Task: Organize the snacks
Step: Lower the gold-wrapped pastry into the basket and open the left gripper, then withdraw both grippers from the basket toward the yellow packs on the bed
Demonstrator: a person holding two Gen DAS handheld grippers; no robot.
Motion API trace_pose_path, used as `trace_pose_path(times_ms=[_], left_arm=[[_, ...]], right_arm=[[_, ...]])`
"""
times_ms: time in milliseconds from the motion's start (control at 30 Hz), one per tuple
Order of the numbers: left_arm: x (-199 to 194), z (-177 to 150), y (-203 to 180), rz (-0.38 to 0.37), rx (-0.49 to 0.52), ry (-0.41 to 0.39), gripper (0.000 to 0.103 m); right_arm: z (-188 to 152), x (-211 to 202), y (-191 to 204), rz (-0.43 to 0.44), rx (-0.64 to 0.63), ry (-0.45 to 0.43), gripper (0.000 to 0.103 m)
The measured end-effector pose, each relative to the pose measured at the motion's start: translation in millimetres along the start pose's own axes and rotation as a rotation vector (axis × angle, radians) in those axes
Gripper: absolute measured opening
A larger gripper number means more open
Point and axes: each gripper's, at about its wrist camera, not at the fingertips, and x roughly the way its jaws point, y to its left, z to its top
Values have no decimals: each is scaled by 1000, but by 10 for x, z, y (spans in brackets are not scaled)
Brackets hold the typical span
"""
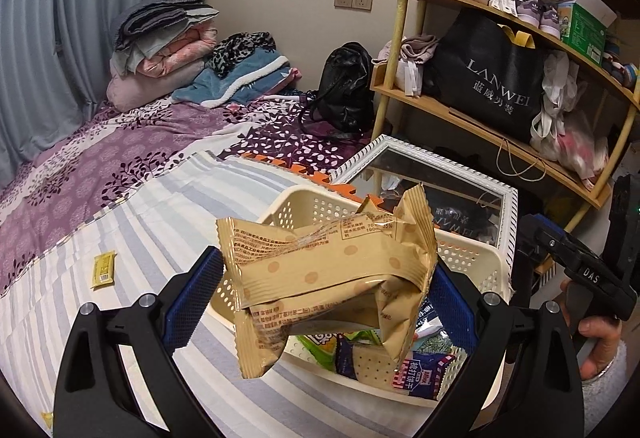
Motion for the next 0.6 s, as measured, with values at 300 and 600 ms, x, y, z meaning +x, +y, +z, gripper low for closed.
trace_pose_path(times_ms=[300,600], left_arm=[[37,-35,5,3,0,18,100],[-108,-68,255,50,-55,-3,100]], right_arm=[[-22,6,21,-7,-9,9,98],[-11,20,61,-38,-19,3,98]])
